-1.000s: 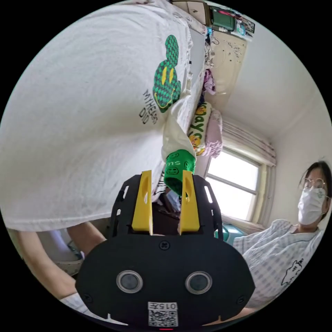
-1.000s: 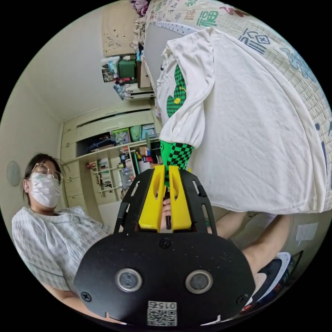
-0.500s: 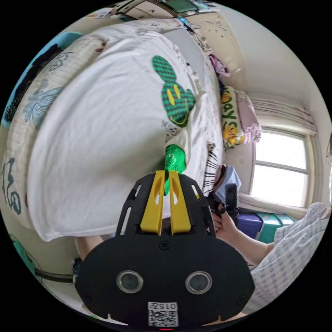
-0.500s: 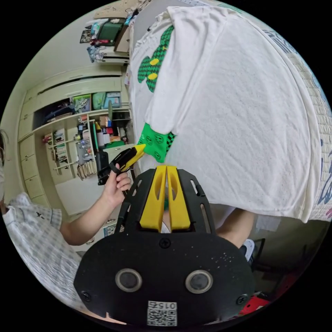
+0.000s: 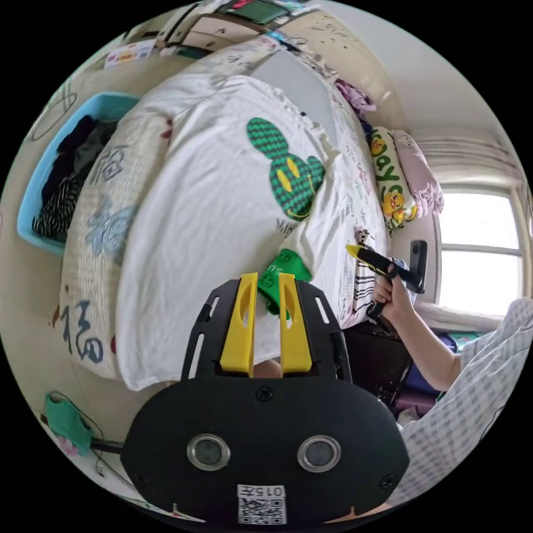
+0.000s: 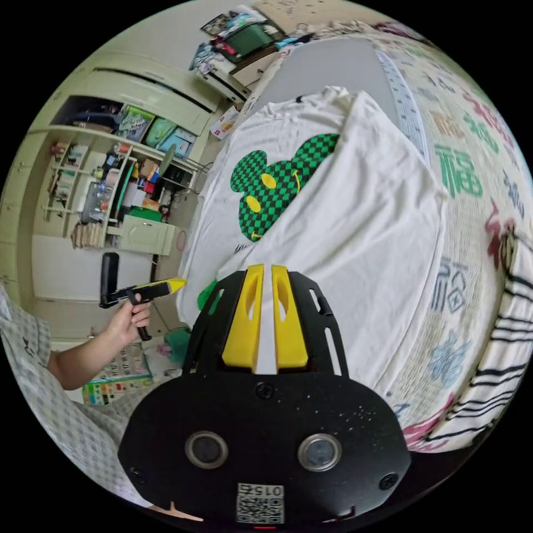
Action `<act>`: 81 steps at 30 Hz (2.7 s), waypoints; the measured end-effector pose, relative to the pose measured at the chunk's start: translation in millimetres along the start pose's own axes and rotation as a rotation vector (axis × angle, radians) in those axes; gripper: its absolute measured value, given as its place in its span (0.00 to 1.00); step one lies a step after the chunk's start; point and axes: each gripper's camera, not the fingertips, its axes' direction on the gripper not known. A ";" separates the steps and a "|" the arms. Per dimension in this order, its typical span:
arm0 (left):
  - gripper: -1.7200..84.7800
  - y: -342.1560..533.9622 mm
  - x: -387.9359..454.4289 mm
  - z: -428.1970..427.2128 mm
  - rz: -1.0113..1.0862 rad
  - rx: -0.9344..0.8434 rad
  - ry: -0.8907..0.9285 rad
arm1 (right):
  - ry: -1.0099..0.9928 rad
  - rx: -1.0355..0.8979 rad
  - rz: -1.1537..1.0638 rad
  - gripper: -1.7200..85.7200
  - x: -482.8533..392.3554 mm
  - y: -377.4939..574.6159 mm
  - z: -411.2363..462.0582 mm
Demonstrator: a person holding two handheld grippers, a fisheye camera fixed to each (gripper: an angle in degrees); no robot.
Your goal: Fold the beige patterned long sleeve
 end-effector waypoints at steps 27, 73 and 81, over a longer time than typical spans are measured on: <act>0.12 -271.2 163.9 106.2 0.214 0.041 -0.011 | -0.195 0.233 0.471 0.12 253.8 42.8 -47.4; 0.14 -86.5 85.3 46.5 0.320 -0.337 -0.258 | -0.022 -0.121 0.075 0.16 -92.9 139.8 -127.0; 0.12 -84.0 80.1 60.1 0.559 -0.297 -0.274 | 0.324 -0.141 0.075 0.19 -215.3 118.6 -122.7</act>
